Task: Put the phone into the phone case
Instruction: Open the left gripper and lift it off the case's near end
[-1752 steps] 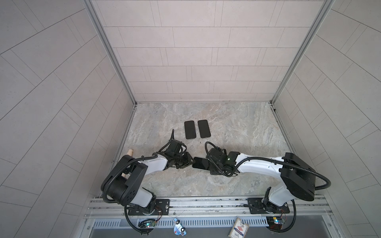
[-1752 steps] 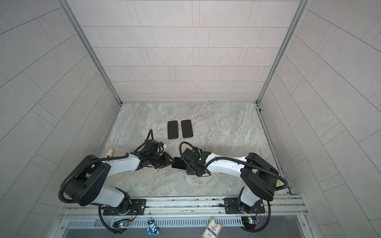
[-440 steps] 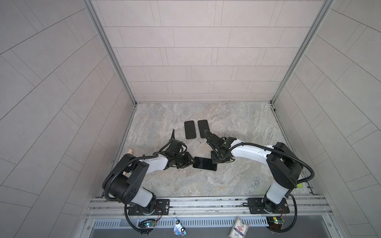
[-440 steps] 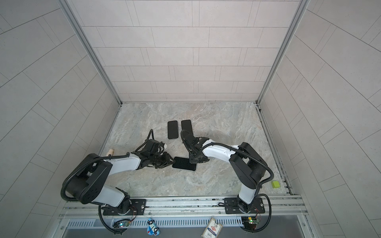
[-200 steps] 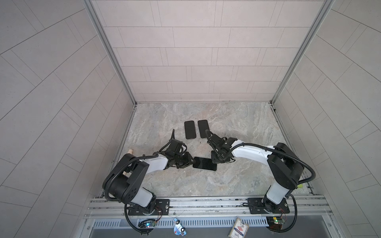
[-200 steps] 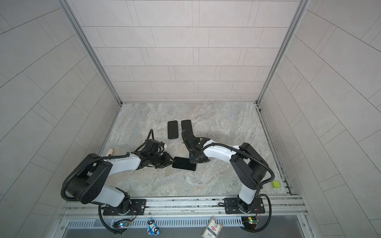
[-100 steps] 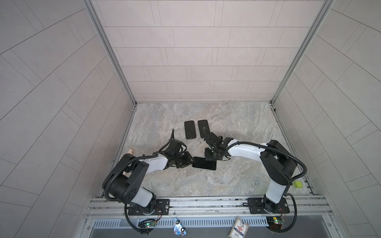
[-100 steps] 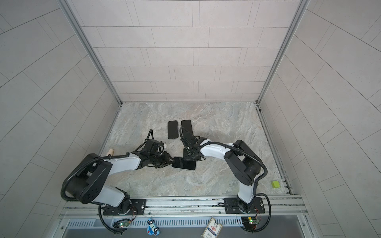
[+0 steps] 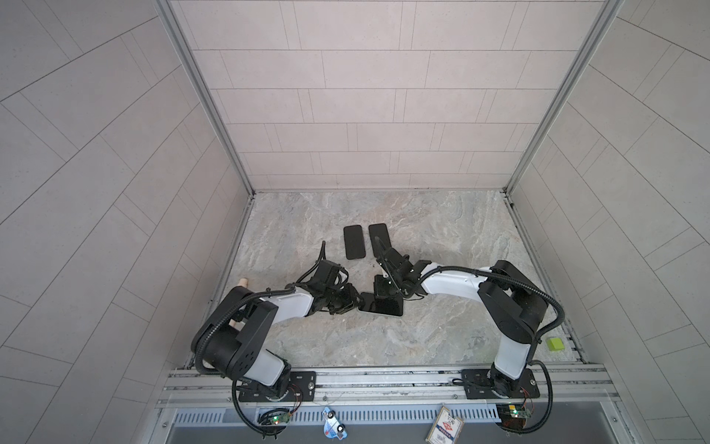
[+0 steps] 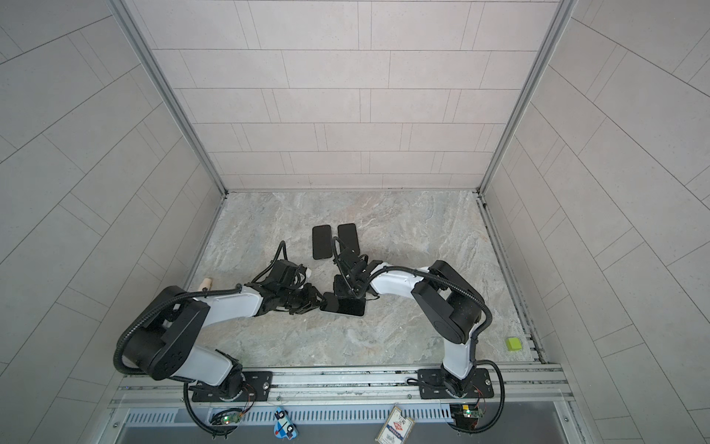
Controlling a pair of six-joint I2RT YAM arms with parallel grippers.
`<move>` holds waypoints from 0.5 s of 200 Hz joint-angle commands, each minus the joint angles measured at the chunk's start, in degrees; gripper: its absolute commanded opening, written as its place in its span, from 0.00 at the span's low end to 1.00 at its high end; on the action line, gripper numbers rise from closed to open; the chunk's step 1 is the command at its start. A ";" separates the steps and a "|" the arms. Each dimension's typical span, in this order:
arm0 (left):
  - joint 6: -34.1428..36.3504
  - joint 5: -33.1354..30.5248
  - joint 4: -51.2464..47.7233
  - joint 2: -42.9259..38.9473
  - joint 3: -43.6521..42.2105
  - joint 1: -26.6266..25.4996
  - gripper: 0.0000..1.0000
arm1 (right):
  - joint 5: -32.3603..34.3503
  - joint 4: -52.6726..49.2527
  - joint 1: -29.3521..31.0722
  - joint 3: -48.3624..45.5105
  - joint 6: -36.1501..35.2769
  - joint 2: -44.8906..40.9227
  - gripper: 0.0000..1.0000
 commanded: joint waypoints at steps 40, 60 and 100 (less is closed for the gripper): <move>0.02 0.03 0.44 -0.52 0.21 -0.27 0.32 | 13.23 -16.22 0.74 -6.07 -3.69 -7.84 0.23; -0.22 0.07 0.76 -0.80 0.12 -0.27 0.32 | 13.10 -17.62 -0.17 -5.36 -5.42 -7.77 0.41; -0.59 -0.32 0.84 -2.63 -0.97 -0.09 0.33 | 11.44 -15.72 -0.36 -4.78 -5.68 -5.48 0.52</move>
